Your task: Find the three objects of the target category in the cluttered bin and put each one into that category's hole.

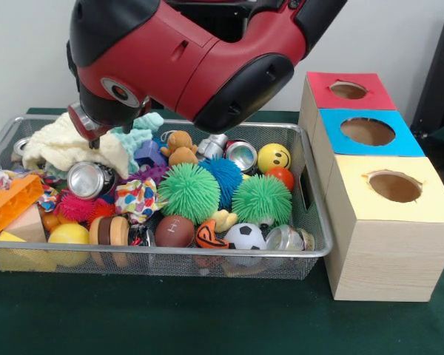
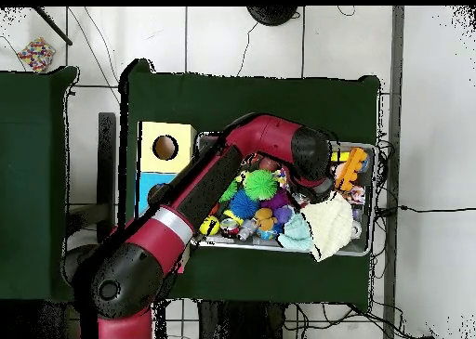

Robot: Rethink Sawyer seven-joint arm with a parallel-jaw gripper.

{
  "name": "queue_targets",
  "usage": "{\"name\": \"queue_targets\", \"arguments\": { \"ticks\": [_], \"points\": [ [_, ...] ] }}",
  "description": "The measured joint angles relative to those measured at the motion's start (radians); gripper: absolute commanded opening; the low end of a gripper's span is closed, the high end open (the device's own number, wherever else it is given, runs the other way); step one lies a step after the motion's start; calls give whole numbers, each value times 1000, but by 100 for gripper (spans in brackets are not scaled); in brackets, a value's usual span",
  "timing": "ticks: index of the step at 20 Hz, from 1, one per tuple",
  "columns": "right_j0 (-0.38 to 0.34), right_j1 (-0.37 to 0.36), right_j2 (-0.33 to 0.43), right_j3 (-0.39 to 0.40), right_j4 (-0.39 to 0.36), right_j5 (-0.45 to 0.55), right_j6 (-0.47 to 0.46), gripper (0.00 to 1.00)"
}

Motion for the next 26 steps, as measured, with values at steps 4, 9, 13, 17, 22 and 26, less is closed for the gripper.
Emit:
{"name": "queue_targets", "arguments": {
  "ticks": [4,9,13,17,22,26],
  "points": [
    [-1,0,0,0,0,0,0,100],
    [-7,3,0,-1,0,0,0,100],
    [-18,7,0,-5,0,0,0,100],
    [-35,9,0,-10,0,0,0,100],
    [-55,5,0,-11,1,0,0,100],
    [-62,-5,0,-12,2,0,0,100]
  ]
}}
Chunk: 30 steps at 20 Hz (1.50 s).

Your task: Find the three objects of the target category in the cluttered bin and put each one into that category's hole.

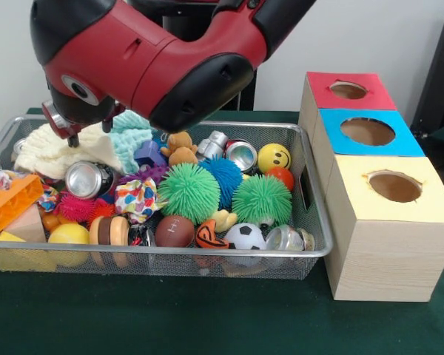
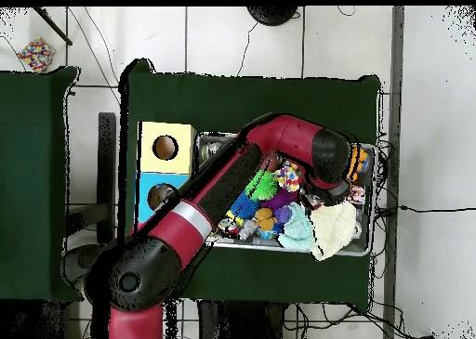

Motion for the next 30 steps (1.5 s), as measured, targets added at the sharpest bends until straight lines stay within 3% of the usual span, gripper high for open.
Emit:
{"name": "queue_targets", "arguments": {
  "ticks": [13,22,30],
  "points": [
    [0,-35,0,-27,8,0,0,100],
    [0,-8,0,-44,6,0,0,100],
    [0,32,-3,-44,-41,0,0,100]
  ]
}}
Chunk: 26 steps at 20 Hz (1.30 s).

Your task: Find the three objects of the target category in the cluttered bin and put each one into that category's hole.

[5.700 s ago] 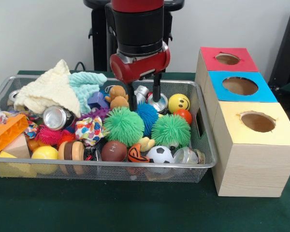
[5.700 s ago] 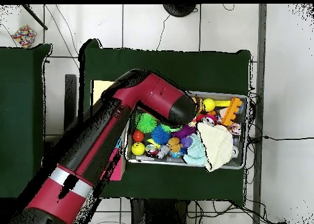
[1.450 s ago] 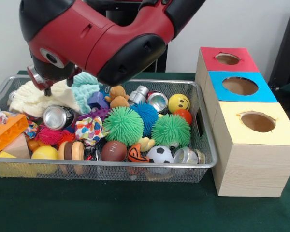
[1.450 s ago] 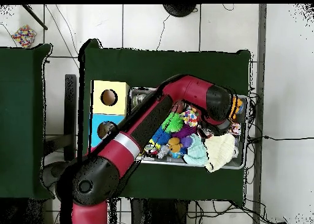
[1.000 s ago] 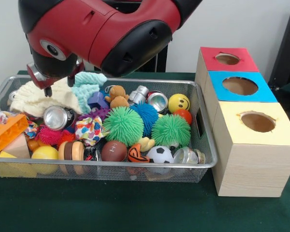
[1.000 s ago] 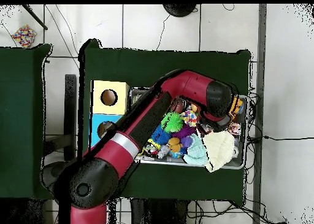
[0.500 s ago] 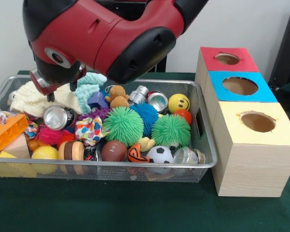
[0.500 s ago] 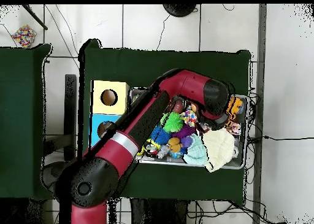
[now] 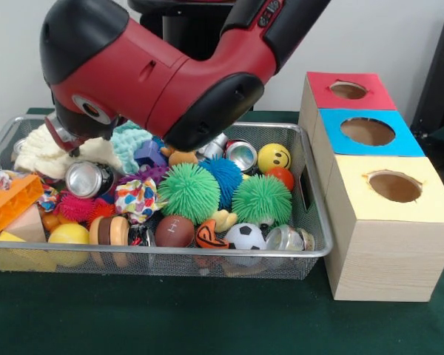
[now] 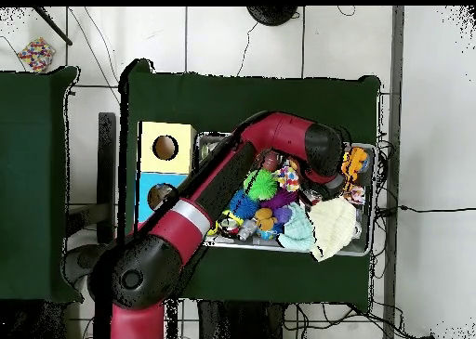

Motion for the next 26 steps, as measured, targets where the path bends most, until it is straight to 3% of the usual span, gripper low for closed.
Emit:
{"name": "queue_targets", "arguments": {
  "ticks": [5,20,21,26],
  "points": [
    [-1,29,-11,0,-39,-1,0,100],
    [-22,35,-12,-22,-31,-1,0,100],
    [-29,35,-12,-34,-28,-1,0,0],
    [-33,36,-12,-47,-25,-1,0,0]
  ]
}}
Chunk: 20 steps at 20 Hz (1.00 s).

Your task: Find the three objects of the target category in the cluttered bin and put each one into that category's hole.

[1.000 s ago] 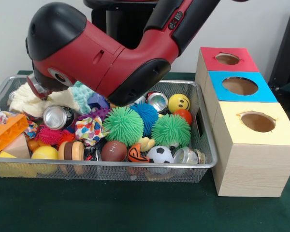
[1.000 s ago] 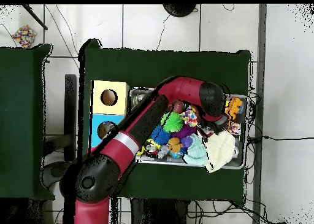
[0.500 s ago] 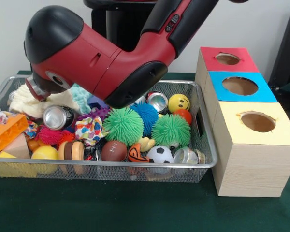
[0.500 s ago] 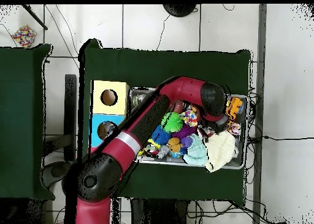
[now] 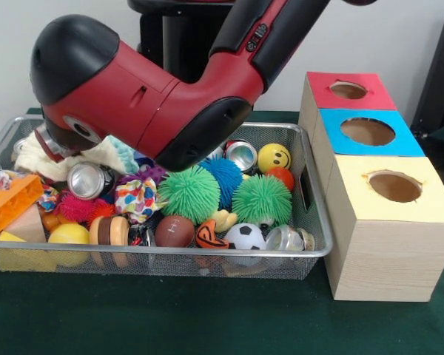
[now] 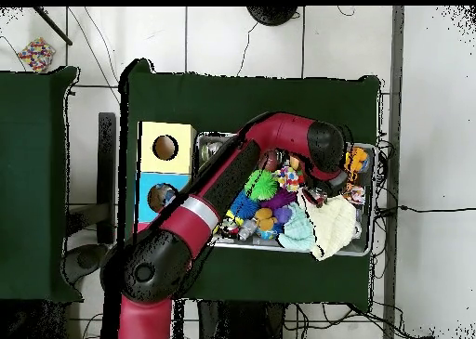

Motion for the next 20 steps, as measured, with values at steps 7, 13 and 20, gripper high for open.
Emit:
{"name": "queue_targets", "arguments": {
  "ticks": [7,13,20],
  "points": [
    [0,0,0,-15,4,0,0,0],
    [0,-16,8,-14,19,-1,0,0],
    [-4,-113,32,-11,83,-30,0,0]
  ]
}}
